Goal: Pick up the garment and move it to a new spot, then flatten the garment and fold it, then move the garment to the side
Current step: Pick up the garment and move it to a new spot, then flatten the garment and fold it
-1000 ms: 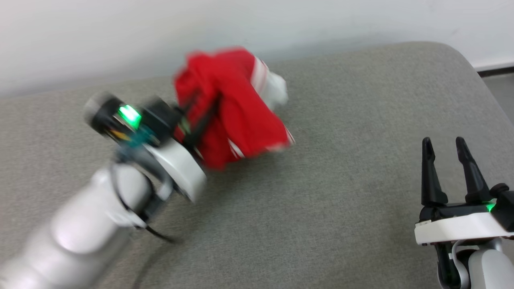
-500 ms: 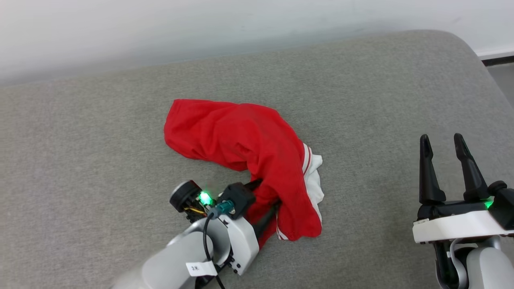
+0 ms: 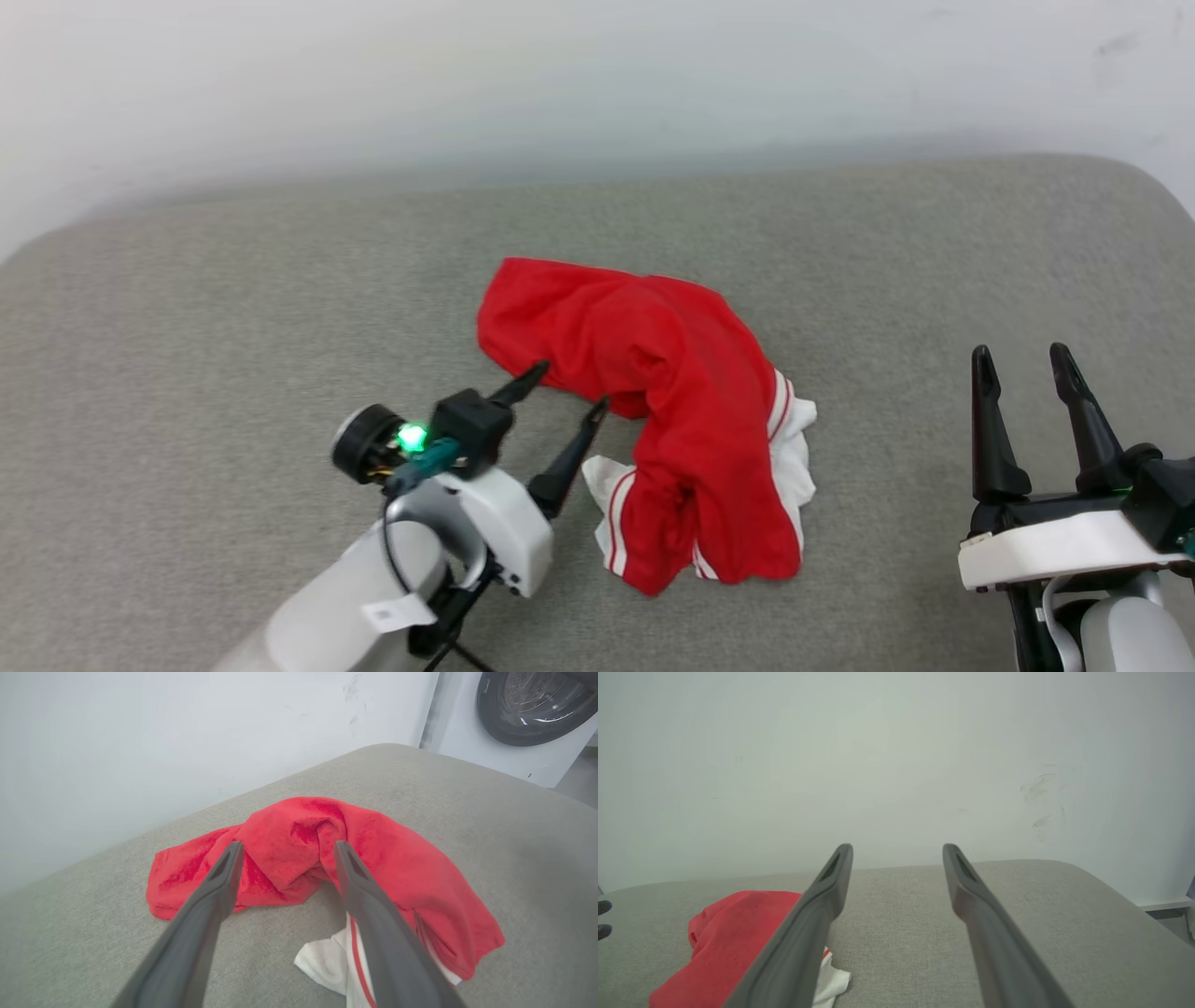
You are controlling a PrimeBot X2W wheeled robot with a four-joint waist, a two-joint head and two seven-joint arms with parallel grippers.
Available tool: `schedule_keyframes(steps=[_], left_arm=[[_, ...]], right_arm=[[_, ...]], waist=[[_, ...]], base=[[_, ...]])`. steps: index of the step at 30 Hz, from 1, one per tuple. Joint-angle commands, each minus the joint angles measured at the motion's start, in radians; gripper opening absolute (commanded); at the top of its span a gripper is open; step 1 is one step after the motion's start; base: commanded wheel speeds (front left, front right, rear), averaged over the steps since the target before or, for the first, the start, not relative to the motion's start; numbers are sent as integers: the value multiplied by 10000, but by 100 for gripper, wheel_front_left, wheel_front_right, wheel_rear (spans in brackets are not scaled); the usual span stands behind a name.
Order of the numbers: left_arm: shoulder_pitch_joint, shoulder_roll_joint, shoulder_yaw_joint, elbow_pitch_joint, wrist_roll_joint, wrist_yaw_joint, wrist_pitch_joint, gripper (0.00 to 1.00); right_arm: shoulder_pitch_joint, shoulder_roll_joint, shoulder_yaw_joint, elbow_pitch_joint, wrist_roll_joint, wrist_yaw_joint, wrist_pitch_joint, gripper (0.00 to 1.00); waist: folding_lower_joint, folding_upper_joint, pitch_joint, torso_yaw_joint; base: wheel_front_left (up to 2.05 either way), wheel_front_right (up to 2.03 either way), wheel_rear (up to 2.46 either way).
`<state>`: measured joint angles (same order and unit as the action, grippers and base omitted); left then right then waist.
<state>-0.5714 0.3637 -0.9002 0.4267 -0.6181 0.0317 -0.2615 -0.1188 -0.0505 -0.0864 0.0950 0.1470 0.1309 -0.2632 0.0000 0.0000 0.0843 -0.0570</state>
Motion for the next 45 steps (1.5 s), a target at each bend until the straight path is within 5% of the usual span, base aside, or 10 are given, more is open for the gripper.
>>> schedule_keyframes(steps=[1,9,13,19,30,34,40,45], left_arm=[[234,114,146,-148,49,86,-45,100],[1921,1053,3059,-2406,407,890,-39,100],[3232,865,4729,-3312,478,942,-38,100],[4974,42,6402,-4218,1355,381,-40,100],[5834,-1328,7590,-4243,2833,-952,-41,100],[5679,-1574,7708,-4166,3141,-1246,-41,100],[5462,-2004,7821,-4118,3364,-1526,-41,100],[5140,-2115,7642,-4015,3497,-1601,-41,100]], right_arm=[[139,7,-5,3,-44,-3,-24,100],[305,6,-72,73,-213,-5,-24,100],[420,7,-97,116,-222,-5,-24,100],[603,7,45,255,-257,-5,-24,100],[543,7,300,718,-510,-5,200,100],[255,-24,819,878,-621,-3,1857,100],[-553,-509,931,950,-471,-3,6642,100],[-1207,-764,985,938,-358,-5,9111,100]], waist=[[0,0,-287,312],[0,0,-675,809],[0,0,-787,909],[0,0,-825,1003],[0,0,-757,1059],[0,0,-646,1104],[0,0,-167,1313],[0,0,244,1744]], base=[[0,0,0],[0,0,0],[0,0,0],[0,0,0],[0,0,0],[0,0,0],[0,0,0],[0,0,0]])
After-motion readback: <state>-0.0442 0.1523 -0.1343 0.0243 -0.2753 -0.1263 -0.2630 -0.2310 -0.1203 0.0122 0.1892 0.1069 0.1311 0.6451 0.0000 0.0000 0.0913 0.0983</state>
